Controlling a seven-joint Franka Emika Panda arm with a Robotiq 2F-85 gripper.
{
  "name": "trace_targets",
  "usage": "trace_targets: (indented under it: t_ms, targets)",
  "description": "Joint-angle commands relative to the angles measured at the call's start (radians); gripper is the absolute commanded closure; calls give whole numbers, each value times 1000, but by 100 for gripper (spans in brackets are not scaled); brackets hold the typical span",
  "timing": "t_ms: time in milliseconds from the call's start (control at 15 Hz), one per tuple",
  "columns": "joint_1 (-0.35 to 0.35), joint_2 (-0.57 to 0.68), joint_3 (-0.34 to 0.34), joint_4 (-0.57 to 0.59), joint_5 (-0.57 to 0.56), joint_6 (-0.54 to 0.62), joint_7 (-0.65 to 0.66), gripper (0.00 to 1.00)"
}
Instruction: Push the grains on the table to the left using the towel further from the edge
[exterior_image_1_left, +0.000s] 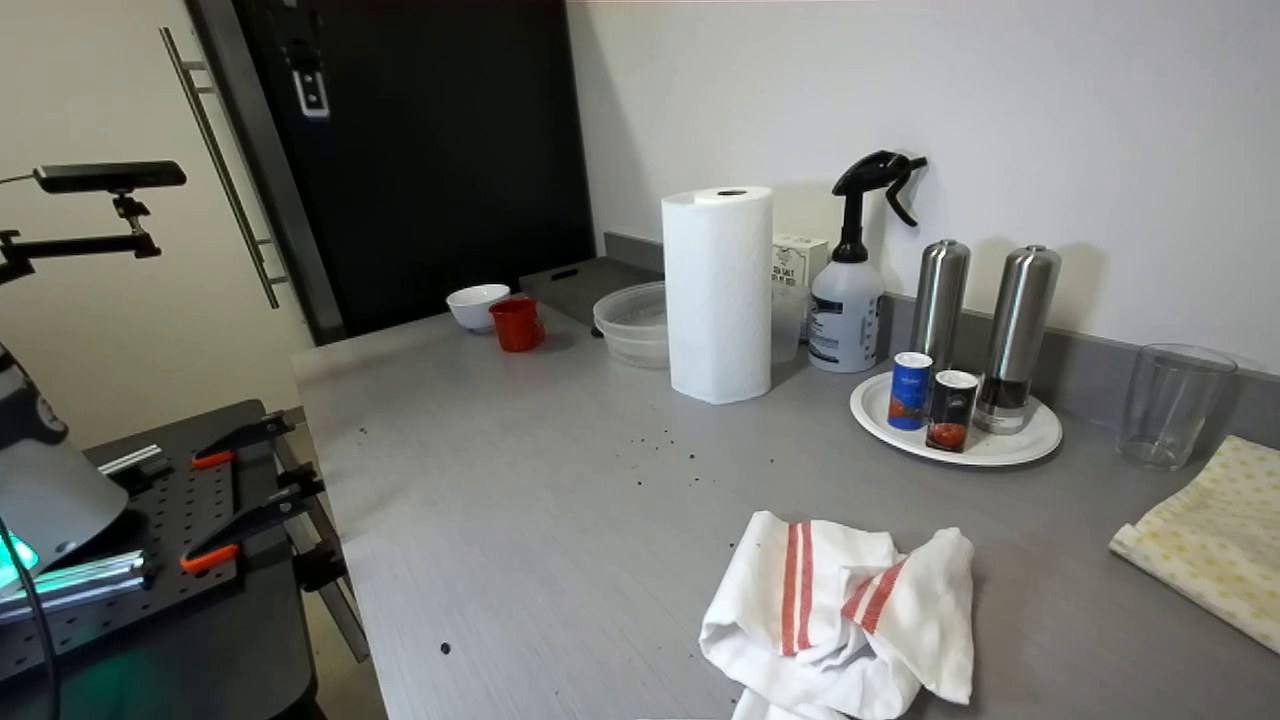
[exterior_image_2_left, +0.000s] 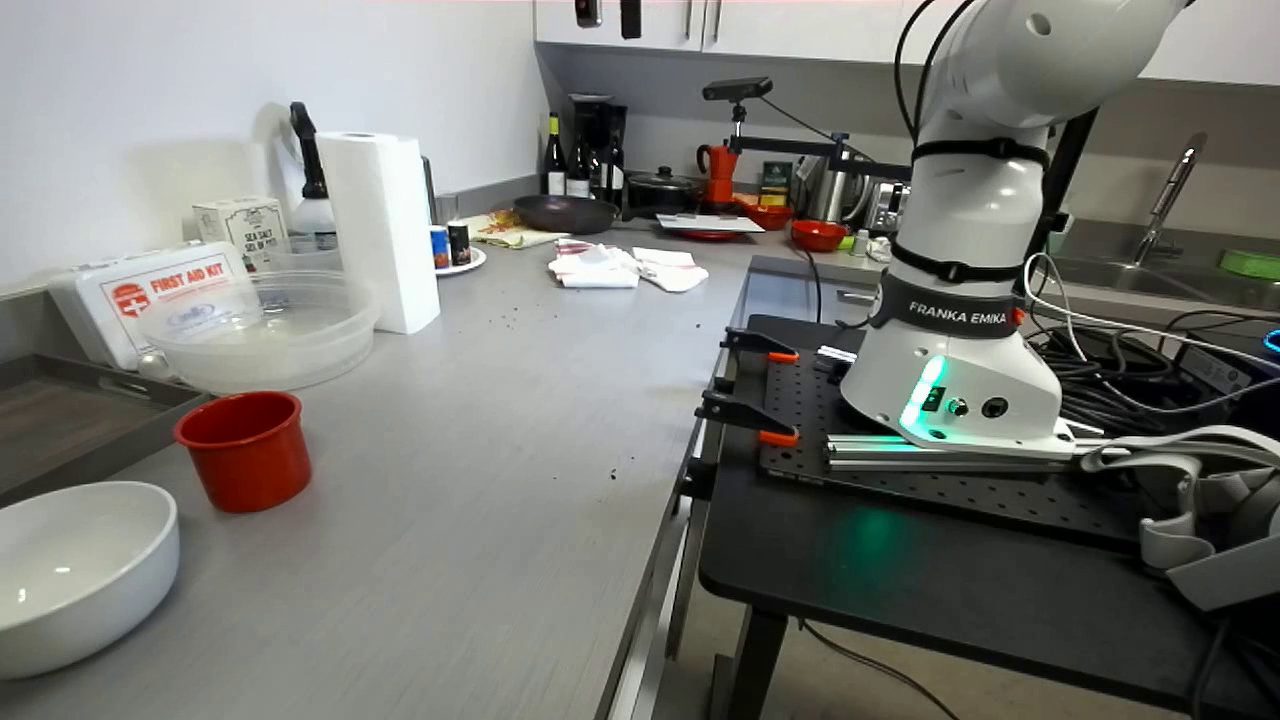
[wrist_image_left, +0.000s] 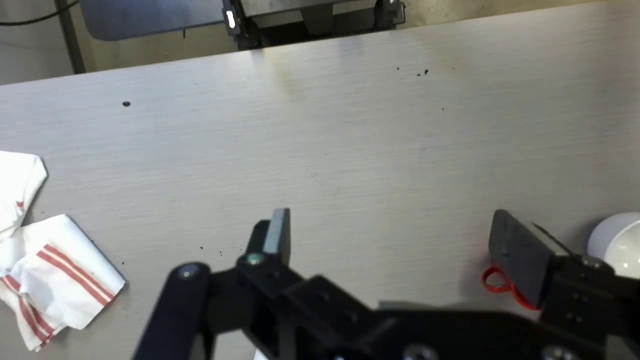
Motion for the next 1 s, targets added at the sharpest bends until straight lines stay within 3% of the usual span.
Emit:
trace_targets:
  t_ms: [0,400,933]
  targets:
    - [-36,154,-81,73,-46,78,-110,0]
    - [-99,388,-212,187,-84,188,-314,0]
    - [-203,688,-317,394,-8,304,-566,0]
